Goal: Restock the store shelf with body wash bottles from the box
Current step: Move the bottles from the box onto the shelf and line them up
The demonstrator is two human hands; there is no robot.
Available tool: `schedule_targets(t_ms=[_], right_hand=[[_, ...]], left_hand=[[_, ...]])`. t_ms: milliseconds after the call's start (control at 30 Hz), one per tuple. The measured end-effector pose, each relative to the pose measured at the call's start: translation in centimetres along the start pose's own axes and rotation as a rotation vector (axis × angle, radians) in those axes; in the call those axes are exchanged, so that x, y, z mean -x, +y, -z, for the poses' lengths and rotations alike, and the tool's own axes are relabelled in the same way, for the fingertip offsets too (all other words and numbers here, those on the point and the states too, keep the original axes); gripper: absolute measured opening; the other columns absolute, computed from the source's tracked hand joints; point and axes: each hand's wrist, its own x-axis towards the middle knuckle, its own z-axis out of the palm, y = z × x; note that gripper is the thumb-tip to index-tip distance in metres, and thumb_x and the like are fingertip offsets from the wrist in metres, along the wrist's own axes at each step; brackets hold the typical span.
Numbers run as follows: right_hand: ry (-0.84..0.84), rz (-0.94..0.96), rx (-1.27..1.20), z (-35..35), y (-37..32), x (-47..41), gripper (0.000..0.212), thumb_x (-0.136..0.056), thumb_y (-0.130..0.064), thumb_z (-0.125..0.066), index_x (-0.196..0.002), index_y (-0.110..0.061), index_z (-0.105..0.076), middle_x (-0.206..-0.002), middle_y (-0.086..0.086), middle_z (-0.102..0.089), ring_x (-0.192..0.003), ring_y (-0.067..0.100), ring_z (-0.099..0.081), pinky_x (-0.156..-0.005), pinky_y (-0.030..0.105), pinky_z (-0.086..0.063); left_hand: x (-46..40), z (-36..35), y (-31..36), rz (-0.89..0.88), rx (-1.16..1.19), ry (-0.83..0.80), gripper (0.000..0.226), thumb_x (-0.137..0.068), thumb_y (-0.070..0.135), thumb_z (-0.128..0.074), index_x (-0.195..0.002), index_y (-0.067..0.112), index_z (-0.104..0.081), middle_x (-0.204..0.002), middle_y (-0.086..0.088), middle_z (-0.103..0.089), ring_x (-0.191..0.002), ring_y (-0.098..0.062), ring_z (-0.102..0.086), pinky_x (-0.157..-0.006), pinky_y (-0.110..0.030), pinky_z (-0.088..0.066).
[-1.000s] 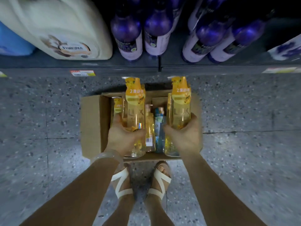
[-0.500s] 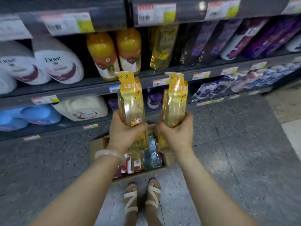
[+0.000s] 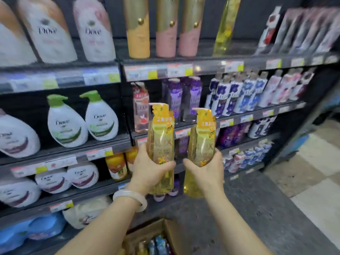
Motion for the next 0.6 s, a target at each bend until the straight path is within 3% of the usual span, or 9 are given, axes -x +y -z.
schedule_targets(t_ms=[200, 333, 367, 433, 500, 600], right_hand=[[0.071, 0.091, -0.083, 10.0, -4.4, -3.7, 0.088, -0.063, -0.027, -0.083, -0.136, -0.013, -0.034, -0.126, 0.005, -0.052, -0.119, 0.024, -0.05, -0.101, 0.037, -0.041], [0.07, 0.154, -0.128, 17.3, -5.3, -7.4, 0.072, -0.065, -0.026, -0.083, -0.122, -0.02, -0.04, -0.119, 0.001, -0.057, -0.102, 0.017, -0.054, -0.087, 0.027, -0.04], [0.07, 0.175, -0.134, 19.2, -5.4, -8.4, 0.073, -0.066, -0.026, -0.083, -0.124, -0.02, -0.038, -0.12, 0.0, -0.055, -0.105, 0.018, -0.054, -0.088, 0.027, -0.04], [0.058, 0.203, -0.122, 22.6, -5.4, -10.4, 0.089, -0.069, -0.029, -0.081, -0.14, -0.013, -0.029, -0.127, 0.0, -0.047, -0.121, 0.021, -0.047, -0.098, 0.03, -0.037], [0.053, 0.22, -0.119, 25.6, -5.1, -12.6, 0.098, -0.069, -0.033, -0.08, -0.145, -0.011, -0.022, -0.137, 0.003, -0.043, -0.127, 0.022, -0.043, -0.105, 0.035, -0.037], [0.052, 0.236, -0.136, 28.8, -5.1, -15.4, 0.092, -0.068, -0.032, -0.081, -0.14, -0.013, -0.027, -0.126, 0.0, -0.048, -0.113, 0.018, -0.049, -0.098, 0.032, -0.042]], left_hand=[[-0.5, -5.3, 8.9, -0.127, 0.058, -0.039, 0.063, -0.059, 0.017, -0.086, -0.105, 0.03, -0.044, -0.099, 0.014, -0.06, -0.094, -0.004, -0.06, -0.079, -0.024, -0.046], [0.0, -11.1, 14.5, -0.187, 0.09, -0.021, 0.06, -0.062, 0.012, -0.085, -0.104, 0.028, -0.044, -0.095, 0.016, -0.058, -0.086, 0.005, -0.057, -0.067, -0.013, -0.044], [0.2, -12.6, 15.8, -0.196, 0.1, -0.012, 0.061, -0.063, 0.012, -0.084, -0.105, 0.028, -0.043, -0.094, 0.018, -0.056, -0.084, 0.007, -0.055, -0.063, -0.011, -0.042], [0.2, -15.7, 18.0, -0.209, 0.11, 0.002, 0.064, -0.062, 0.014, -0.085, -0.108, 0.027, -0.043, -0.095, 0.019, -0.056, -0.085, 0.003, -0.055, -0.067, -0.011, -0.041], [-0.1, -18.7, 19.9, -0.205, 0.098, 0.011, 0.069, -0.061, 0.017, -0.086, -0.114, 0.023, -0.044, -0.102, 0.013, -0.058, -0.095, -0.008, -0.058, -0.08, -0.021, -0.045], [-0.5, -22.1, 22.3, -0.21, 0.103, 0.025, 0.067, -0.061, 0.016, -0.086, -0.113, 0.024, -0.044, -0.101, 0.013, -0.058, -0.094, -0.006, -0.057, -0.08, -0.023, -0.045]])
